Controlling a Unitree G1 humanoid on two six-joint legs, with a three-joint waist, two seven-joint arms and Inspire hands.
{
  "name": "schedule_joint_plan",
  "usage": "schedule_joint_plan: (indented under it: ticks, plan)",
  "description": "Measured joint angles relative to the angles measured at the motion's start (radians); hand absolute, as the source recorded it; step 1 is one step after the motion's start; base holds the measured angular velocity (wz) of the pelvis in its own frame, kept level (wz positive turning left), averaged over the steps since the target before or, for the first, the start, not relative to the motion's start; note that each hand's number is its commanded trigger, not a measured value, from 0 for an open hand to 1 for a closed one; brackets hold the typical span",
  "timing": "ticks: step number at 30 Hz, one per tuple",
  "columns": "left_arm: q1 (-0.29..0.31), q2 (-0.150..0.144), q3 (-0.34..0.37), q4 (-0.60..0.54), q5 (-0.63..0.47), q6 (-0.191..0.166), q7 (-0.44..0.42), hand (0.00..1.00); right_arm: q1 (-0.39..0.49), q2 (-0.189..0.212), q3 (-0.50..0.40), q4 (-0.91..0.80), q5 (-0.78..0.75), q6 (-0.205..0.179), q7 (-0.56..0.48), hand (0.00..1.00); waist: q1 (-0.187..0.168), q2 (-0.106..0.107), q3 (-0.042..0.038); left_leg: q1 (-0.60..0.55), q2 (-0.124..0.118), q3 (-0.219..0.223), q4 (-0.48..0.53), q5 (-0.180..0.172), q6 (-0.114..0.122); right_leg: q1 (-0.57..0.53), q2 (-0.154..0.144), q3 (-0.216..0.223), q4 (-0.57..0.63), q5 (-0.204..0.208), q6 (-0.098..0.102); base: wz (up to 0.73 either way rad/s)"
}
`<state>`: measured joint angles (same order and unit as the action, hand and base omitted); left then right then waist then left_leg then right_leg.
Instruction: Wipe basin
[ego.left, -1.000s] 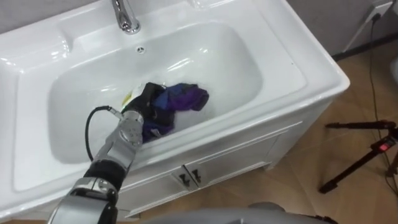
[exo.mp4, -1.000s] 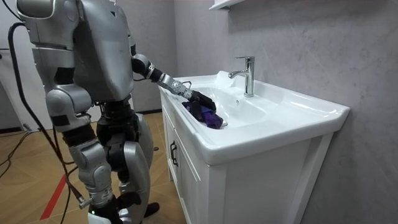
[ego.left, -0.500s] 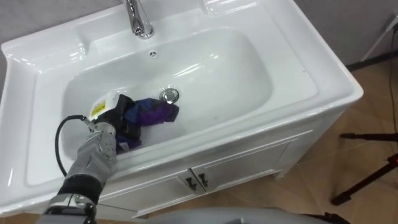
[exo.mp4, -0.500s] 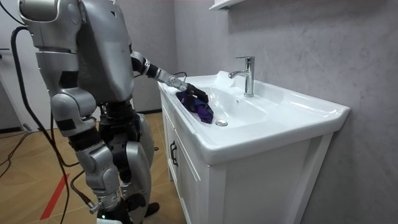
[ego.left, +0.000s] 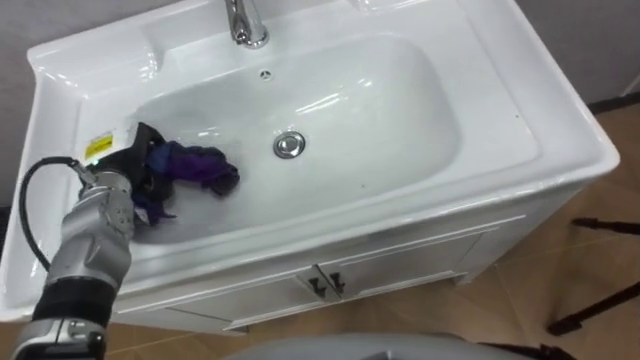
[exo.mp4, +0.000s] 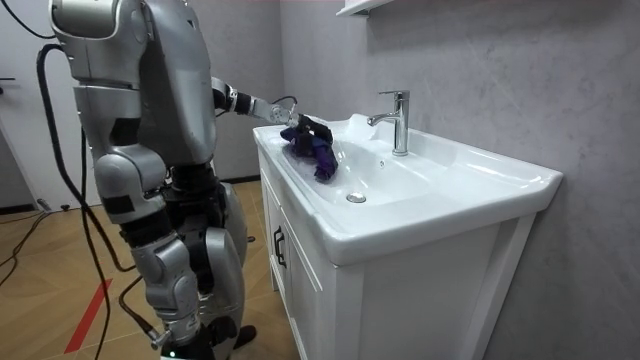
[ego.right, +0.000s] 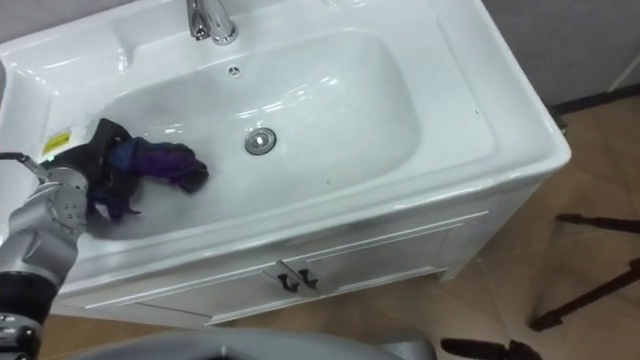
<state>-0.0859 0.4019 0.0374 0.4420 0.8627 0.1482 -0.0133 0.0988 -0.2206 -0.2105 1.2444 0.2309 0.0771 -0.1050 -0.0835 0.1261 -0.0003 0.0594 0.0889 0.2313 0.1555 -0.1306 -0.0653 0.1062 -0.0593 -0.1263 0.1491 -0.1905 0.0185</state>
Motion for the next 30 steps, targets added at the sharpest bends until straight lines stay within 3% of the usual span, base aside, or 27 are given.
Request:
schedule_joint_plan:
  ticks: [5, 12, 23, 30]
  plan:
    - [0.001, 0.009, 0.0, -0.076, 0.003, 0.029, -0.001, 1.0, 0.0, 0.003, 0.042, 0.001, 0.02, 0.0, 0.011, 0.0, 0.002, -0.01, 0.0073, 0.0, -0.008, -0.022, 0.0, 0.0, 0.0, 0.017, -0.006, -0.027, -0.008, -0.003, 0.003, 0.16]
    - [0.006, 0.009, 0.001, -0.149, 0.044, 0.07, 0.003, 1.0, 0.0, 0.013, 0.058, 0.014, 0.025, 0.0, 0.013, 0.0, 0.005, -0.027, 0.0018, -0.016, -0.015, -0.043, 0.009, -0.001, 0.002, 0.018, -0.01, -0.041, -0.013, -0.005, 0.007, 0.09]
    - [0.021, 0.006, 0.0, -0.165, 0.043, 0.073, 0.003, 1.0, 0.006, 0.012, 0.101, 0.011, 0.038, -0.002, 0.021, 0.0, 0.003, -0.031, 0.0006, -0.014, -0.014, -0.044, 0.009, -0.001, 0.002, 0.022, -0.011, -0.043, -0.009, -0.004, 0.007, 0.0]
    - [0.04, -0.017, 0.001, -0.23, 0.02, 0.072, 0.002, 1.0, 0.021, 0.015, 0.114, 0.007, 0.044, -0.002, 0.02, 0.0, 0.003, -0.032, -0.0004, -0.013, -0.014, -0.046, 0.013, -0.001, 0.002, 0.026, -0.011, -0.045, -0.009, -0.004, 0.007, 0.0]
